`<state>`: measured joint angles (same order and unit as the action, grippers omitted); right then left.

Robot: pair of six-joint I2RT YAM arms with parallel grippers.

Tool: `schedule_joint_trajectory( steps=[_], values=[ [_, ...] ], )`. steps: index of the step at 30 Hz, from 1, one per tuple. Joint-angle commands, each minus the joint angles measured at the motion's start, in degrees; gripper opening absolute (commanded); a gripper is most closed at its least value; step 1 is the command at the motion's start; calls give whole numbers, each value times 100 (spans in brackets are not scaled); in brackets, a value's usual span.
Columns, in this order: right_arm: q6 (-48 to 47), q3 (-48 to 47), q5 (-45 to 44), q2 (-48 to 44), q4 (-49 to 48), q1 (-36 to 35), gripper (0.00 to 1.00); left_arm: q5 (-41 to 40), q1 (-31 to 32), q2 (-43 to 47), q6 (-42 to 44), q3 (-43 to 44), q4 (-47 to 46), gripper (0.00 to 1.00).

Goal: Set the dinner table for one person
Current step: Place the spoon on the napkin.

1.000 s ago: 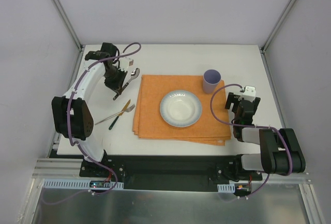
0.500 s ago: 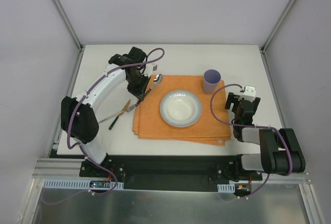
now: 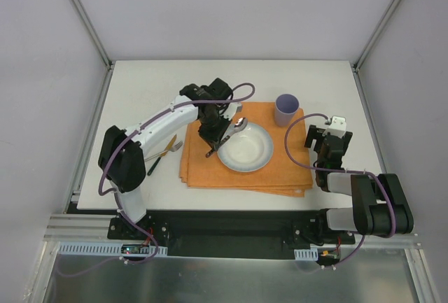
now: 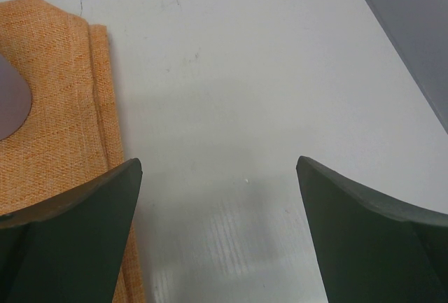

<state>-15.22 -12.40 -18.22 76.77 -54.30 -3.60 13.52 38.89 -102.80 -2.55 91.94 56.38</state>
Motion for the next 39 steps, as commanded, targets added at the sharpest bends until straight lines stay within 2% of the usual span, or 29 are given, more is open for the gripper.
schedule_joint_trajectory(
  steps=[1, 8, 13, 21, 32, 34, 35, 37, 38, 39],
  values=[
    [11, -16, -77, -75, -353, -1, 96, 169, 267, 164, -62, -246, 49, 0],
    [11, -16, -68, -75, -344, -1, 96, 274, 549, 129, 131, -1160, 5, 0],
    [11, -16, -85, -75, -344, -18, 96, 125, 567, 120, 202, -1337, -110, 0],
    [11, -16, -85, -75, -344, -1, 96, -112, 567, -372, 492, -915, -180, 0],
    [11, -16, -77, -75, -344, -1, 96, -367, 567, -882, 387, 25, -206, 0],
    [11, -8, -68, -75, -353, -10, 96, -429, 567, -873, 351, 148, -250, 10],
    [11, -25, -77, -75, -344, -1, 96, -446, 567, -829, 343, 175, -268, 21],
    [11, -16, -77, -75, -344, -1, 96, -490, 567, -785, 325, 254, -285, 35],
    [11, -16, -77, -75, -344, -1, 96, -508, 567, -750, 308, 263, -277, 55],
    [11, -16, -77, -75, -344, -1, 96, -517, 567, -732, 325, 272, -277, 63]
  ],
)
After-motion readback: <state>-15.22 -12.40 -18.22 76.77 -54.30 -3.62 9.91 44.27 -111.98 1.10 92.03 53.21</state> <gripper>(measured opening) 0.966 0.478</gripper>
